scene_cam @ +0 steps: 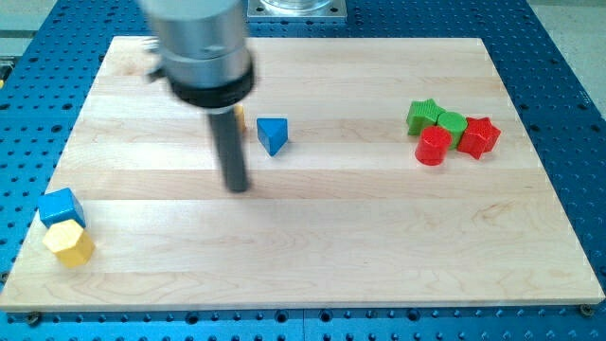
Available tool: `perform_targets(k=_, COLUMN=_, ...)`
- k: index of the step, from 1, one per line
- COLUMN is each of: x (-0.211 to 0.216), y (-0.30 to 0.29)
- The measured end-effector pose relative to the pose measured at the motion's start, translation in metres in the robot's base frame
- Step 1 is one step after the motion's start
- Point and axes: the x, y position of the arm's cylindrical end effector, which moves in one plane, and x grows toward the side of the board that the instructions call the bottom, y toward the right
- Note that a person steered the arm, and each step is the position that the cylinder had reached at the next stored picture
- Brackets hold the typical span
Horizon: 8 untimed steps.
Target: Move the blue blocks above the yellow hexagon
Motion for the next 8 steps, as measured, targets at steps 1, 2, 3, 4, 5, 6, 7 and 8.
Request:
perform_targets(k=1, x=-0.017, y=0.069)
perform_targets(k=2, x=-0.052, y=0.056)
perform_targets(k=3, x=-0.052, y=-0.004)
perform_targets(k=4, x=-0.080, y=-0.002)
perform_targets(k=5, x=-0.090, y=-0.037)
perform_targets(k=6, x=-0.030, y=-0.080)
perform_targets(k=7, x=0.011, y=-0.068)
perform_targets(k=8, x=0.045, y=-0.077)
